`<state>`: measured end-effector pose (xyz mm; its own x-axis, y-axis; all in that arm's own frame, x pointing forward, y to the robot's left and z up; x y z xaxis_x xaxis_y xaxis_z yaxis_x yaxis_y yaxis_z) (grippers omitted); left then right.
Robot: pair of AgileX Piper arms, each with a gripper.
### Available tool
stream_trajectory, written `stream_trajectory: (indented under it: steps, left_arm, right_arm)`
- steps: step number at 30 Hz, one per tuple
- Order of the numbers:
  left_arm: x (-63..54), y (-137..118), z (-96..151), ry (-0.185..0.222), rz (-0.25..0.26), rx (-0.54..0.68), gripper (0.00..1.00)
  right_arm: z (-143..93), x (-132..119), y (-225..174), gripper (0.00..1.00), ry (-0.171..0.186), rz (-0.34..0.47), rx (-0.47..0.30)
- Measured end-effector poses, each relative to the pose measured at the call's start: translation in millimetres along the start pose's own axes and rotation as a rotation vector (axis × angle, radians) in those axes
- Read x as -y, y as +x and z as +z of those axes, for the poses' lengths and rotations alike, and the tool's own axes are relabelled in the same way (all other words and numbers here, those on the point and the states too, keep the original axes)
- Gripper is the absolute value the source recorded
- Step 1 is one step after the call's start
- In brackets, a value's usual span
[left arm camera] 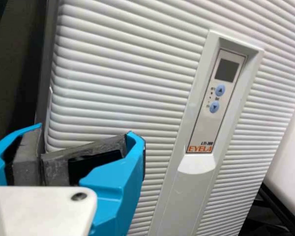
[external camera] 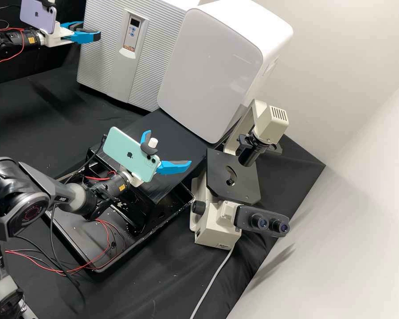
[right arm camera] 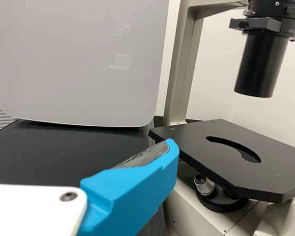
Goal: Open the incubator door
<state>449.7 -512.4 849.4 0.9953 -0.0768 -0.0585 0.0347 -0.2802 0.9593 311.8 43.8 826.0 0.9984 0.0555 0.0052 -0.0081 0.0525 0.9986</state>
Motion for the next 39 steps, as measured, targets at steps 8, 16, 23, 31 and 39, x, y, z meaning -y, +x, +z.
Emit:
stream_trajectory:
  steps: [8, 16, 23, 31, 39]
  left_arm:
    - [0.0, -2, -1, -0.001, 0.002, -0.016, 0.00]
    - [-0.5, -7, 3, -0.003, 0.006, -0.030, 0.00]
    - [0.1, -12, 5, 0.009, 0.000, -0.037, 0.00]
    - [0.6, -12, 5, 0.008, 0.002, -0.044, 0.00]
    - [1.8, -17, 8, 0.021, -0.009, -0.042, 0.00]
  right_arm:
    - [0, 0, 0, 1.00, 0.000, 0.000, 0.000]
    - [0, 0, 0, 1.00, 0.000, 0.000, 0.000]
    - [0, 0, 0, 1.00, 0.000, 0.000, 0.000]
    - [0, 0, 0, 1.00, 0.000, 0.000, 0.000]
    - [0, 0, 0, 1.00, 0.000, 0.000, 0.000]
